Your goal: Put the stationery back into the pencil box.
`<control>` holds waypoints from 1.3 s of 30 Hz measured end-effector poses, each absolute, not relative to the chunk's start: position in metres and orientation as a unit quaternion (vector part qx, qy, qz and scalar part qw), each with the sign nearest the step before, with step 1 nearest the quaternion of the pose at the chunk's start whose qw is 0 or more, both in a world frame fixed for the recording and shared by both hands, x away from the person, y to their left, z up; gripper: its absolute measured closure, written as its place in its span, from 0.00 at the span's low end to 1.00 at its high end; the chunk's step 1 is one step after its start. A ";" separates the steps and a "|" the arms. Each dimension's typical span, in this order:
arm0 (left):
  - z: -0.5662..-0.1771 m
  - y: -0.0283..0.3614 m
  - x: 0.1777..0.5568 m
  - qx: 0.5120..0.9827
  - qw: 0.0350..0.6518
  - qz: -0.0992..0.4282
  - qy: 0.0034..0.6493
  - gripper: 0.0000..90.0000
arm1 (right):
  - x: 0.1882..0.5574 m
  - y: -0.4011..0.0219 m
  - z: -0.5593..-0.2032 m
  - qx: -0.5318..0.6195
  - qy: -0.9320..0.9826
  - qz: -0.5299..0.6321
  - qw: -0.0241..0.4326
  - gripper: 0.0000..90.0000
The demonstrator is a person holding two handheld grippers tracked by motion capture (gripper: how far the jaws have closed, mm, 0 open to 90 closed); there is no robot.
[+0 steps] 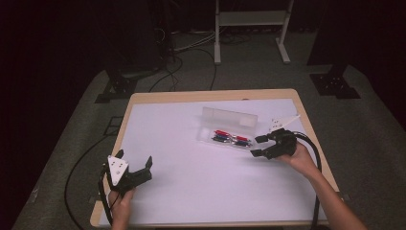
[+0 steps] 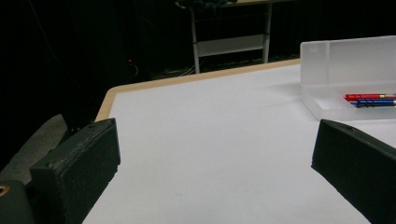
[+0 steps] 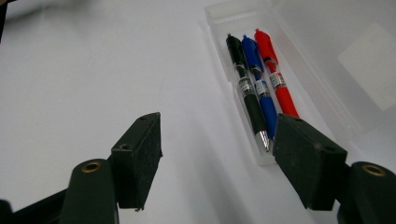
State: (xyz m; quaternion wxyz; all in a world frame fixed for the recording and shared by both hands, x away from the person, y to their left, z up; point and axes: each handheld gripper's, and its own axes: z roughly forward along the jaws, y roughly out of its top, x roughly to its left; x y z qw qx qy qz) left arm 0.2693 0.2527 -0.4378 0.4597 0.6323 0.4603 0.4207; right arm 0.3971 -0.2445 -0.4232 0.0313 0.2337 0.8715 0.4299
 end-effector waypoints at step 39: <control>-0.437 0.252 0.269 0.630 0.458 0.428 0.458 0.00 | 0.340 -0.270 -0.447 0.251 0.859 0.446 0.034 0.33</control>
